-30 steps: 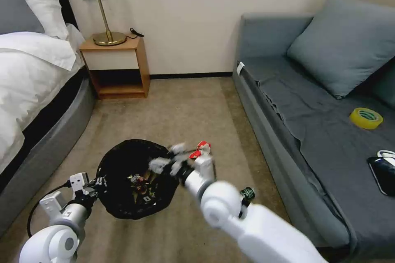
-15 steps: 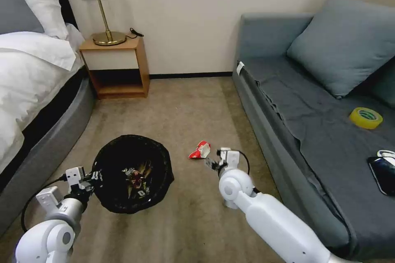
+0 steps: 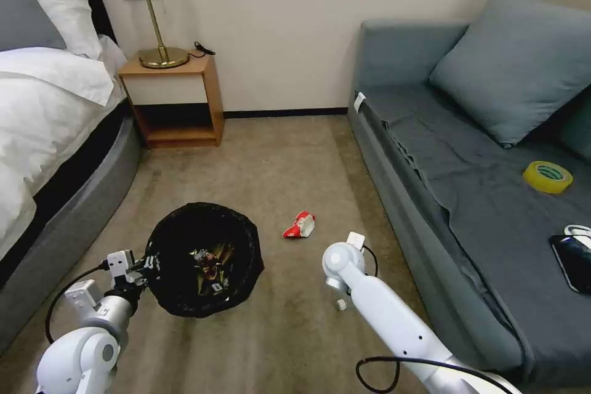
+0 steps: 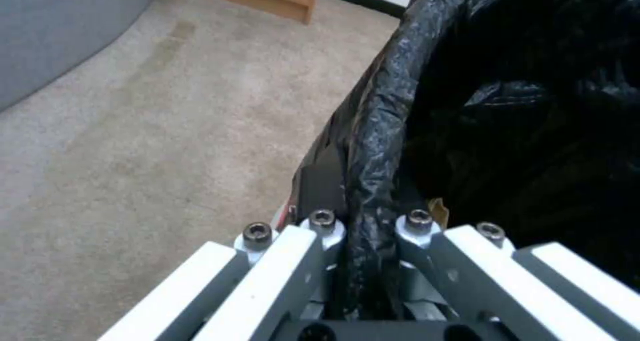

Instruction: Pick up the trash bin, then pick up the garbage on the floor and place it into the trash bin.

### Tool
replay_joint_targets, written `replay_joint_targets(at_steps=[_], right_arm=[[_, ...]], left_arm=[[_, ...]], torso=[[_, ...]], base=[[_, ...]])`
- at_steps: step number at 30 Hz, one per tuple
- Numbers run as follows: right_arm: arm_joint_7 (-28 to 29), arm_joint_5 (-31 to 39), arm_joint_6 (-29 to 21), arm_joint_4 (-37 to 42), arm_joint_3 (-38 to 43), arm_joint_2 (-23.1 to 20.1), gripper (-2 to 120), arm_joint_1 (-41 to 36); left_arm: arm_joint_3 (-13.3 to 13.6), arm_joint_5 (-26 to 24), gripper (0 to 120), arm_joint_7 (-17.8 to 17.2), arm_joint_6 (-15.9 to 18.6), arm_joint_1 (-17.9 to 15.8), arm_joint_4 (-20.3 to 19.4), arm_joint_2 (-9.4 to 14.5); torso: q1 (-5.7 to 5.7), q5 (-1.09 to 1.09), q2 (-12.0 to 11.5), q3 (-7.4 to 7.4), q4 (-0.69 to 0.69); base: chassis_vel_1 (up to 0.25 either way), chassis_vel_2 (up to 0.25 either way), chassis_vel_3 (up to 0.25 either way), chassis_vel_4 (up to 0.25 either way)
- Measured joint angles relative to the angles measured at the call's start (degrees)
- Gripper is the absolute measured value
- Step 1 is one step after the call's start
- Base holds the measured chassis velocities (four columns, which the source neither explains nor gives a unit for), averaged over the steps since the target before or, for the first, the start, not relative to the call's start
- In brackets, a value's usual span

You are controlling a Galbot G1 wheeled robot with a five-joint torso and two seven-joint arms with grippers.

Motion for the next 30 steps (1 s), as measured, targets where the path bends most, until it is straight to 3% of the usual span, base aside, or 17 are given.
replay_joint_targets(at_steps=[13, 22, 25, 30], right_arm=[[-5.7, -6.4, 0.0, -10.2, 5.3, 2.9, 100, 0.4], [-8.5, -8.6, 0.0, -12.2, 6.3, 3.2, 100, 0.5], [-8.9, -9.0, 0.0, -12.4, 6.3, 3.2, 97, 0.5], [-10.0, -9.9, 0.0, -12.9, 6.5, 3.3, 80, 0.2]], left_arm=[[-0.3, -0.3, 3, 0.1, -0.1, -1.8, 2.7, 0.7], [0.2, 0.5, 3, 0.1, 0.0, -2.1, 3.5, 0.3], [0.3, 0.6, 3, 0.1, 0.0, -2.1, 3.6, 0.2], [0.3, 0.8, 3, 0.1, 0.0, -2.0, 3.6, 0.0]], torso=[[0.0, 0.01, 0.0, 0.0, -0.01], [0.0, 0.01, 0.0, 0.0, -0.01], [0.0, 0.01, 0.0, 0.0, 0.0], [0.0, 0.01, 0.0, 0.0, -0.01]], base=[[0.0, 0.0, 0.0, 0.0], [0.0, 0.0, 0.0, 0.0], [0.0, 0.0, 0.0, 0.0], [0.0, 0.0, 0.0, 0.0]])
